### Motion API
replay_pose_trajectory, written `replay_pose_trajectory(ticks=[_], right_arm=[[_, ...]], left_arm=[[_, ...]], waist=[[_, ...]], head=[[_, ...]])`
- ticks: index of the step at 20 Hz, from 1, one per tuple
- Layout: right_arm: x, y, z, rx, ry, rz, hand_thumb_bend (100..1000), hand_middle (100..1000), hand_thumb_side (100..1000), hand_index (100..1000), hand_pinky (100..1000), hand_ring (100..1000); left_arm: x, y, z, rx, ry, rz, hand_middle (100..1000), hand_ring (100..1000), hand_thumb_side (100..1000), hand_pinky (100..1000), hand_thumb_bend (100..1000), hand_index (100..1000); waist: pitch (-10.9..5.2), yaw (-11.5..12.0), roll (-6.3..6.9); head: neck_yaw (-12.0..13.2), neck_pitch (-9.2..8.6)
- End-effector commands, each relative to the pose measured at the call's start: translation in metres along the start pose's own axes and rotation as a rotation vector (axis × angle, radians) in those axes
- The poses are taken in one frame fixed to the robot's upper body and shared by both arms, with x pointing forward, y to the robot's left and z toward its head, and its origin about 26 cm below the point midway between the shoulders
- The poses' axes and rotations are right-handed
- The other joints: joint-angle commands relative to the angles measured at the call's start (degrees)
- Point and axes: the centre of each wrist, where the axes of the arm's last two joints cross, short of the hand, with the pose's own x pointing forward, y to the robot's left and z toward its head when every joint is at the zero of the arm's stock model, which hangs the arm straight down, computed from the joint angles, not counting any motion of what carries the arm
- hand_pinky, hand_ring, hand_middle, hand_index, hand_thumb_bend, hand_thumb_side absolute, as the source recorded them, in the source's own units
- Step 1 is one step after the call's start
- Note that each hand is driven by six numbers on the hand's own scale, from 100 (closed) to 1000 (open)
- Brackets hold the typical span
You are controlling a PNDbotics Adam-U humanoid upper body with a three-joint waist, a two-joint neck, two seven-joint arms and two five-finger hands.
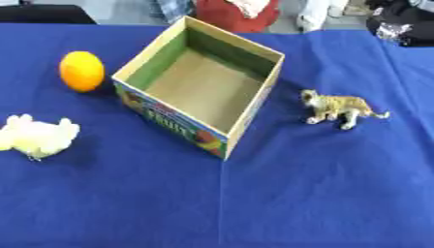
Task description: Pick up objects on the table and place them in the box.
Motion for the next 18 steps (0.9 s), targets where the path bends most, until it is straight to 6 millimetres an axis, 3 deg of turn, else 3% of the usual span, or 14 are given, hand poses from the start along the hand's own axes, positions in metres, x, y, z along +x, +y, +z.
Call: replay_pose_trajectory(ticks=[1,5,6,8,13,18], right_arm=[[-0.009,-0.007,0.0,0.026,0.02,0.039,199,835,954,972,753,893],[-0.013,0.001,-0.004,0.102,0.014,0.06,369,862,943,999,765,912],[-0.014,0.003,-0.004,0.126,0.013,0.07,469,872,930,1000,771,918],[-0.016,0.004,-0.004,0.166,0.019,0.09,547,879,918,1000,775,919],[-0.019,0.007,-0.003,0.215,0.041,0.138,603,894,905,1000,777,917],[-0.021,0.012,-0.003,0.249,0.058,0.155,538,904,832,1000,773,913]], left_arm=[[0.004,0.005,-0.006,-0.019,-0.032,-0.012,707,721,1000,503,217,947],[0.003,0.005,-0.005,-0.022,-0.026,-0.013,707,721,1000,502,218,947],[0.004,0.004,-0.005,-0.022,-0.026,-0.012,707,721,1000,503,218,947],[0.004,0.004,-0.005,-0.023,-0.027,-0.012,707,721,1000,503,218,947],[0.004,0.004,-0.004,-0.024,-0.025,-0.011,707,720,1000,502,218,947],[0.004,0.004,-0.005,-0.026,-0.026,-0.011,706,720,1000,502,218,947]], waist=[[-1.53,0.15,0.09],[-1.63,0.21,0.09],[-1.66,0.18,0.09],[-1.7,0.13,0.1],[-1.78,0.01,0.11],[-1.78,-0.02,0.09]], head=[[-0.33,-0.01],[-0.42,-0.16],[-0.43,-0.19],[-0.42,-0.24],[-0.46,-0.27],[-0.52,-0.23]])
